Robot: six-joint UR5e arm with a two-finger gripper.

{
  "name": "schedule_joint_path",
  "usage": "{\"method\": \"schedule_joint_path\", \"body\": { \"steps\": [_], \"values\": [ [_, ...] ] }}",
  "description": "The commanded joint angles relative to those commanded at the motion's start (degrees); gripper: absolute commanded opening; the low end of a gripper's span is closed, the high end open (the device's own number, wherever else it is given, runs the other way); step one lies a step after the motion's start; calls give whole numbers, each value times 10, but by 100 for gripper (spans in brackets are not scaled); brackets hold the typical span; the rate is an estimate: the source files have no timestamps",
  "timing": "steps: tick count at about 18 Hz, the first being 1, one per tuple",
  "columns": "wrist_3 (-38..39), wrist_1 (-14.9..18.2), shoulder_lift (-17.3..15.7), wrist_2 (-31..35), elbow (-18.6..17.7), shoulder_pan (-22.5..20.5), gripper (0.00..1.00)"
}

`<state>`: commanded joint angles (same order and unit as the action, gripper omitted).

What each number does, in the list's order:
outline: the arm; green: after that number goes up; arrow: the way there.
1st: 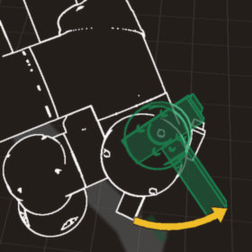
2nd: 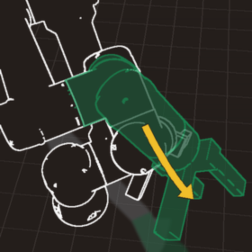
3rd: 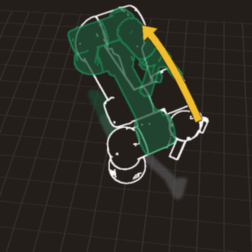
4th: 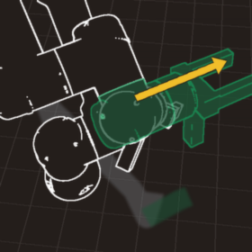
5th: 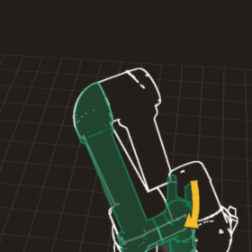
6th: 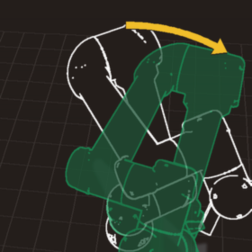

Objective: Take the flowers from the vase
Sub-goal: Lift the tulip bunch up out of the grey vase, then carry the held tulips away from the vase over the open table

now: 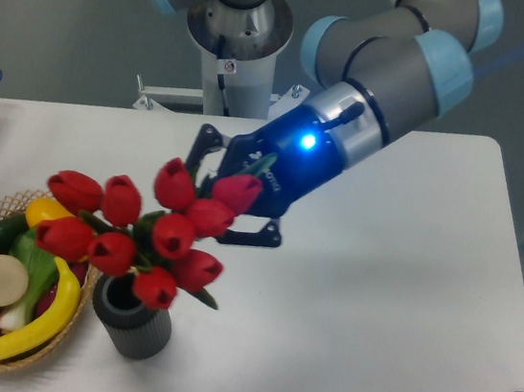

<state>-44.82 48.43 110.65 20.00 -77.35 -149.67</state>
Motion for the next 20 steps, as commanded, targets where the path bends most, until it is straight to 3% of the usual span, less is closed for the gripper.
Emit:
{"method": "schedule_joint_path", "body": {
  "steps": [3,6,10,14,20],
  "values": [
    [-7,2,0,84,32,-13,11],
    [-10,4,1,129,37,-27,12],
    [-59,7,-2,247,29,-44,12],
    [-79,7,-5,280,-8,-85,11],
    [-119,27,3,412,-22,-96,8]
  ]
}}
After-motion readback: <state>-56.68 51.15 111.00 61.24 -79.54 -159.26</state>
